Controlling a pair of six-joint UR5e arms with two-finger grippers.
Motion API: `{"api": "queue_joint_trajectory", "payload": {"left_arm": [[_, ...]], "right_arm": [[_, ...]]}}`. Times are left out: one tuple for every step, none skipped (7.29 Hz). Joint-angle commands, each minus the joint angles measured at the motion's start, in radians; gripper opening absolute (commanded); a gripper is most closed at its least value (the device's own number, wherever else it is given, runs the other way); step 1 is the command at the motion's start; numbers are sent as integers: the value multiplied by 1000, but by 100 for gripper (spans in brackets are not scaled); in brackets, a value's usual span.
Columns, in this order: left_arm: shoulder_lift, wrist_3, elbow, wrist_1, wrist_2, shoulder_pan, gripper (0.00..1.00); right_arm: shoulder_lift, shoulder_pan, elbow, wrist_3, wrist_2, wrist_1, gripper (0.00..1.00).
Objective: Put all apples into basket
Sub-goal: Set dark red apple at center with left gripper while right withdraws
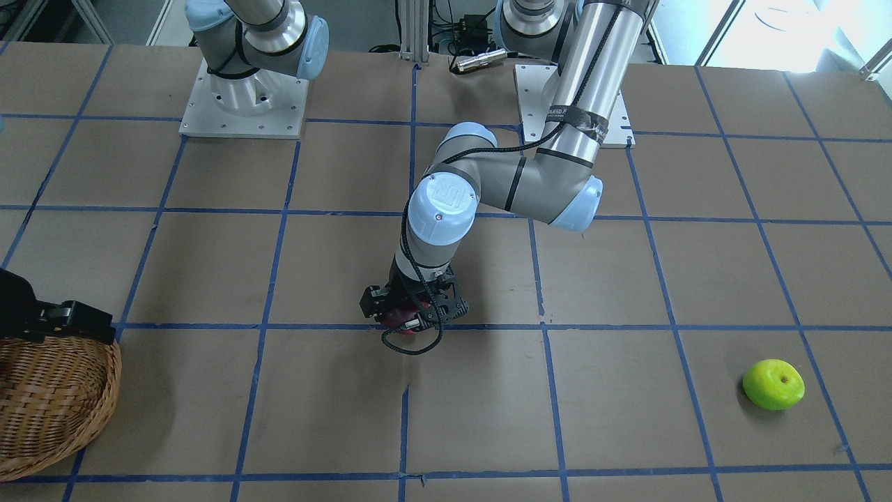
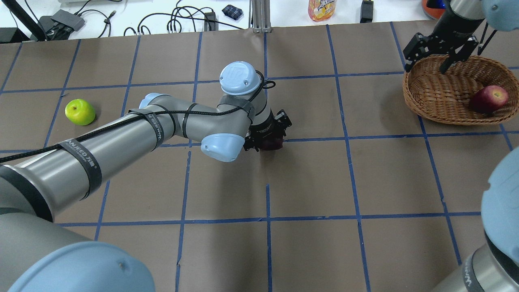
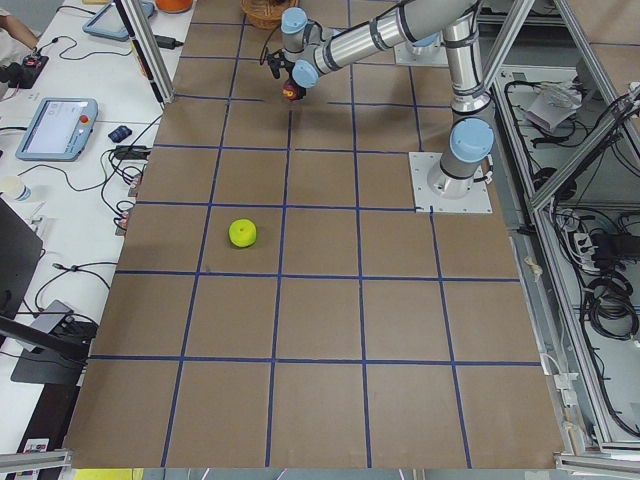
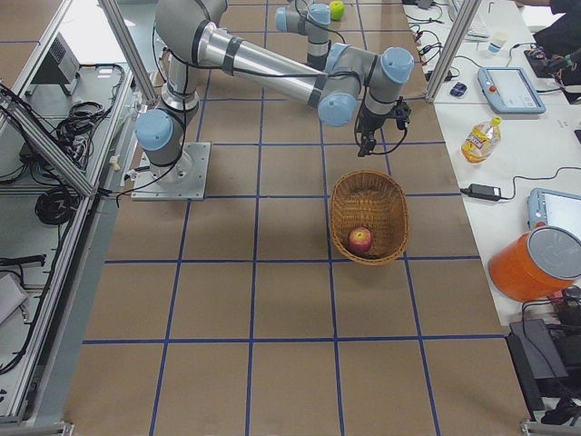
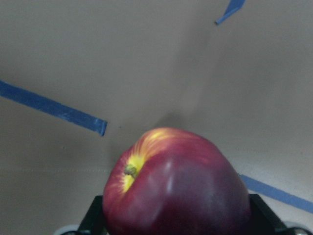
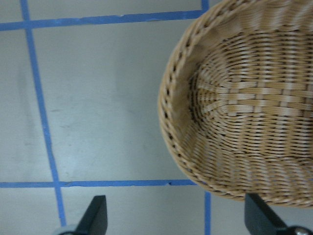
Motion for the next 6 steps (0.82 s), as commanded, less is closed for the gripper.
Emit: {"api": "queue_joint_trajectory", "payload": {"left_arm": [[-34,58,17,129,-1,-4,100],[-53,120,17,212,2,-5,100],[-68,211,14,232,21,-4,100],[-83,240,6,281,22,-4,100],[-88,243,-6,339,13,-5,100],[-85,246,-41,347,11,-4,100]], "right_arm": [[-3,86,8,103,23,3,100],[-3,121,9,149,24,3,100],[-3,144,9,161,24,3,100],[-1,154,12,177,22,3,100],[-3,160,12,179,23,3,100],[-3,161,11,179,22,3,100]]}}
